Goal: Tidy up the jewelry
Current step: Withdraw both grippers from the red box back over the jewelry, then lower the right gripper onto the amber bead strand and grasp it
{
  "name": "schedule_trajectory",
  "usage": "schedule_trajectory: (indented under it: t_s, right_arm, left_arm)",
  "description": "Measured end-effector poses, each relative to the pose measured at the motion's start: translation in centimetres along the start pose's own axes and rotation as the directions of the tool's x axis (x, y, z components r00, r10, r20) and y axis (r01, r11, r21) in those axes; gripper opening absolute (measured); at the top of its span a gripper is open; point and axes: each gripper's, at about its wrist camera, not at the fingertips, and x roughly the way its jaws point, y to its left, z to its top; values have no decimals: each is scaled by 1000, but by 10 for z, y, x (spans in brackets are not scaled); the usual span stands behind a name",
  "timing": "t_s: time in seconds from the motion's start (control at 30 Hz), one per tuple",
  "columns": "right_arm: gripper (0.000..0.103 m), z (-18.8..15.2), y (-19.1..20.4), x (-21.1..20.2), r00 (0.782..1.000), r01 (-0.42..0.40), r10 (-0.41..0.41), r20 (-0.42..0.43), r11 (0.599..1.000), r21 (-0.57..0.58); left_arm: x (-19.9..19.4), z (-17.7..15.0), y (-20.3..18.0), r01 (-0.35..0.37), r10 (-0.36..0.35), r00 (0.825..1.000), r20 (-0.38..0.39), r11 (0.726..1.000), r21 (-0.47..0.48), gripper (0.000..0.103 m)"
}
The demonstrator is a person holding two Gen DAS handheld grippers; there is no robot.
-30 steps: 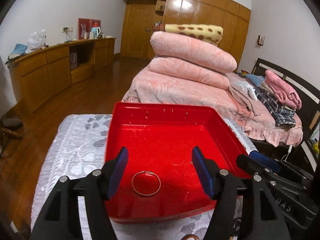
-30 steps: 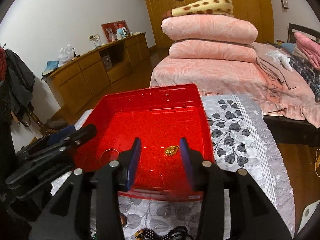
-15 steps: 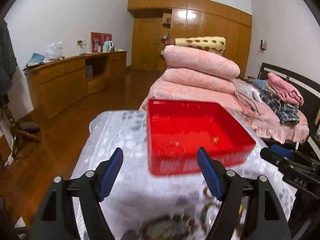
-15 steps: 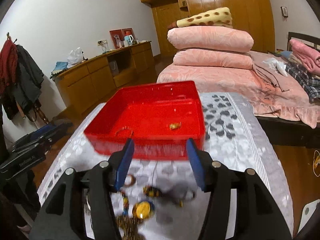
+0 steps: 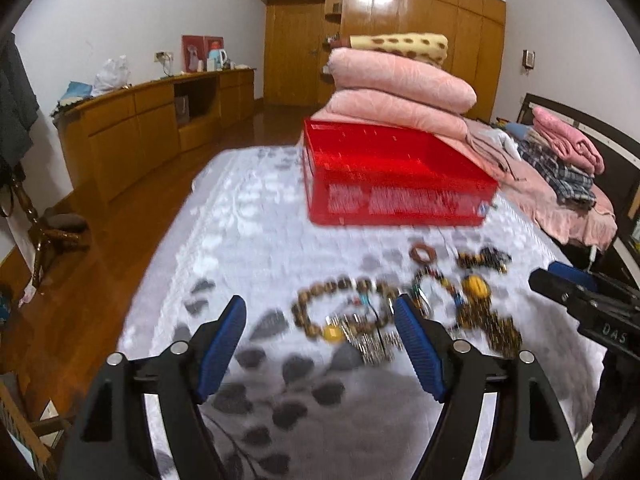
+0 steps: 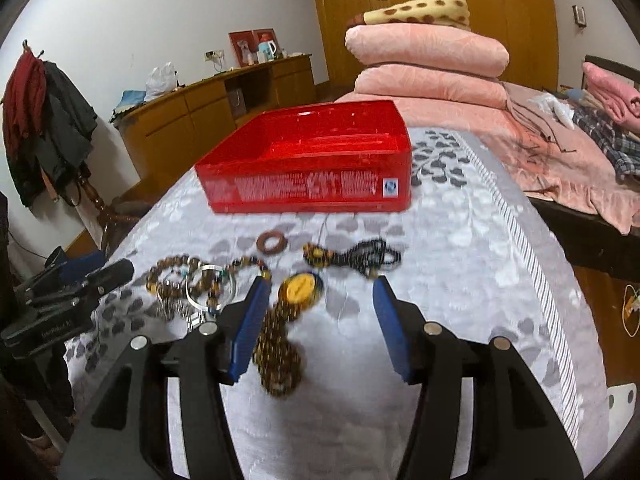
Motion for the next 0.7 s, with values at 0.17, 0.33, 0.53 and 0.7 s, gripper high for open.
schedule_trajectory:
  t_s: [0.17,0.33,0.53,0.7]
  right_arm:
    - [53,-14,7,4,999,-8,8,-38,1000,-20]
    - [47,-24,10,9,997,-15,12,-70,999,-39]
    - [43,-30,18,19,993,-32,25,-112,998,-59]
    - [43,-27,23,29,990,-41,30,-139,997,-71]
  left_arm:
    - [6,-18,-6,21,-21,998,-53,1000,16,69]
    - [9,-26,-7,25,-25,997,-74,1000,3,64]
    - [14,-30,-5,30,-32,995,-97,999,-24,62]
    - [17,-31,-4,38,-41,994,-104,999,-31,62]
